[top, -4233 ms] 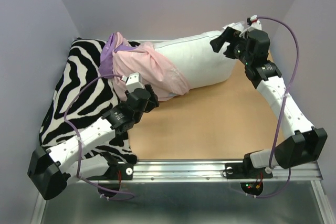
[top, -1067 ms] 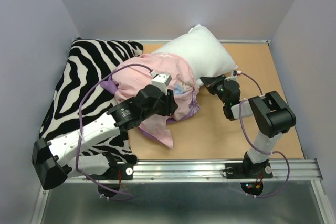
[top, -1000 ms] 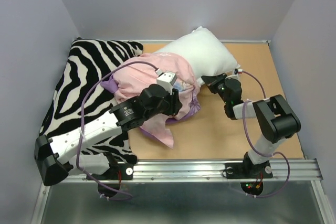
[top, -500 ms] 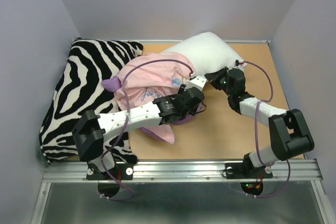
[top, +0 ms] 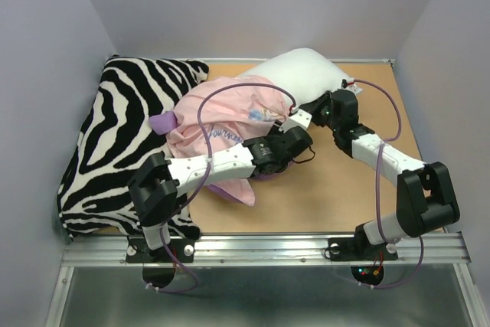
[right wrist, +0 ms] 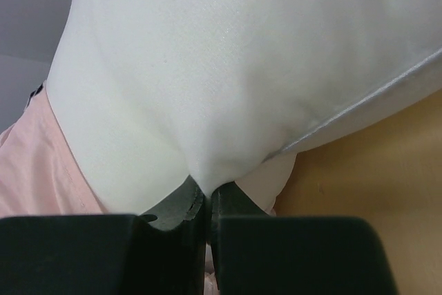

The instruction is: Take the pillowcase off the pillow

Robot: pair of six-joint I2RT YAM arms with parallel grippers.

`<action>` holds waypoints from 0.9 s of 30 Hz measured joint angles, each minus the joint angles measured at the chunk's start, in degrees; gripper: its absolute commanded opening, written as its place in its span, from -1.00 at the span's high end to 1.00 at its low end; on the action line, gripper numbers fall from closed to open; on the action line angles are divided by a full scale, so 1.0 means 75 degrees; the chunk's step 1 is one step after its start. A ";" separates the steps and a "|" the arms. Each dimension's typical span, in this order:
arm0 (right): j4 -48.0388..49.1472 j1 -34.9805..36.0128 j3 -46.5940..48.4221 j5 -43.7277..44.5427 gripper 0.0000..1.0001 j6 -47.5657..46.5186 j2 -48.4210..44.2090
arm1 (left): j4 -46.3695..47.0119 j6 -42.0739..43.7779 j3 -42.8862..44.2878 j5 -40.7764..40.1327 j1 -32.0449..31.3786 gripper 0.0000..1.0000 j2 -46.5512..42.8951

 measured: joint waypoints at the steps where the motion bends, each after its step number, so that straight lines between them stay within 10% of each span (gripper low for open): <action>1: -0.0117 0.0000 0.0067 0.0009 0.99 -0.0026 0.0000 | -0.0035 0.0009 0.0000 -0.0017 -0.0003 0.35 0.0067; 4: -0.0676 0.0000 0.0519 0.0073 0.99 -0.0192 0.0000 | -0.0204 -0.0050 0.0012 -0.0219 0.0000 1.00 0.0184; 27: -0.5388 -0.3118 0.5712 -0.0679 0.99 -0.1035 0.0606 | -0.0507 -0.1530 -0.1303 -0.0160 0.2209 1.00 -0.3620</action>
